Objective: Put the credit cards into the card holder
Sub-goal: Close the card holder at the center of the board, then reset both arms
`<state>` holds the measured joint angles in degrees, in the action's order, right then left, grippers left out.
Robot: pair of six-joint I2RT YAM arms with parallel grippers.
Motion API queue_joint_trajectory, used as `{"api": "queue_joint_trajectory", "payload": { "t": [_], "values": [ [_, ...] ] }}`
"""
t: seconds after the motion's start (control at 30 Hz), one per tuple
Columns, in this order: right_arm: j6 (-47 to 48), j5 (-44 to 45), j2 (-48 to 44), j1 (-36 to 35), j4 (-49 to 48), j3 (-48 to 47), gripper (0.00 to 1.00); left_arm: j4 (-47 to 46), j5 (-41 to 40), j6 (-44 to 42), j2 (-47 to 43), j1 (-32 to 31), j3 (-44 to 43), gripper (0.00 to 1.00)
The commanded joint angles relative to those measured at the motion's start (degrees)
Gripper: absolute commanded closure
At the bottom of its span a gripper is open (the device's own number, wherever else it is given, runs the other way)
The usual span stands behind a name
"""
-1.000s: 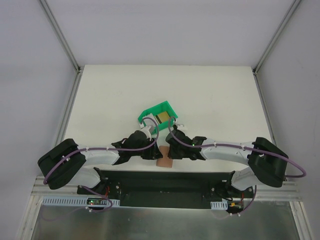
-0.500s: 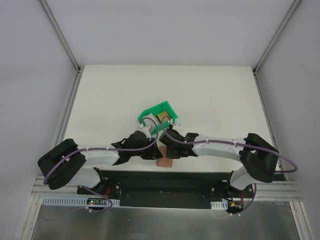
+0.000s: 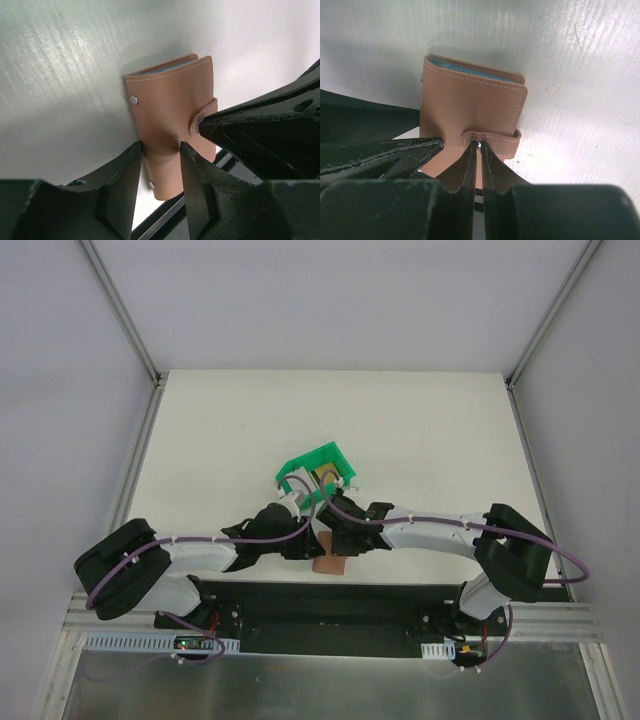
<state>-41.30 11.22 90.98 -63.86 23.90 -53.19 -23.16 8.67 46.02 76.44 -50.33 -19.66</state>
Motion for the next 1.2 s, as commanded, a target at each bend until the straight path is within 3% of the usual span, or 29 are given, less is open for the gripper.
{"api": "queue_joint_trajectory", "payload": {
  "t": [0.0, 0.3, 0.5, 0.7, 0.8, 0.93, 1.1, 1.17],
  "values": [
    [1.04, -2.08, 3.95, 0.57, 0.71, 2.74, 0.9, 9.97, -2.25, -0.93, 0.73, -1.18, 3.49, 0.62],
    [5.52, -3.75, 0.61, 3.38, -4.3, 4.41, 0.82, 10.93, -6.37, -0.84, -5.6, -1.18, 4.81, 0.53],
    [10.88, -4.72, -2.64, 4.79, -9.21, 5.46, 0.74, 17.96, -13.57, -1.02, -12.97, -1.0, 4.46, 0.38],
    [16.15, -5.42, -11.07, 6.28, -15.72, 8.36, 0.51, 26.75, -21.58, -1.28, -20.97, 0.57, 2.79, 0.16],
    [19.4, -5.86, -16.52, 6.99, -17.13, 9.85, 0.31, 30.62, -23.69, -0.93, -25.45, 2.68, 1.82, 0.11],
    [21.0, -4.55, -25.48, 9.09, -16.7, 13.01, 0.15, 34.14, -23.09, -1.02, -31.96, 8.47, 1.73, 0.01],
    [19.68, -2.08, -37.17, 16.9, -13.27, 20.04, 0.02, 38.71, -19.65, -3.91, -36.27, 19.72, 0.94, 0.01],
    [18.45, -0.59, -41.13, 21.47, -10.21, 21.89, 0.03, 40.55, -19.04, -3.57, -37.33, 22.36, 0.24, 0.01]
  ]
}}
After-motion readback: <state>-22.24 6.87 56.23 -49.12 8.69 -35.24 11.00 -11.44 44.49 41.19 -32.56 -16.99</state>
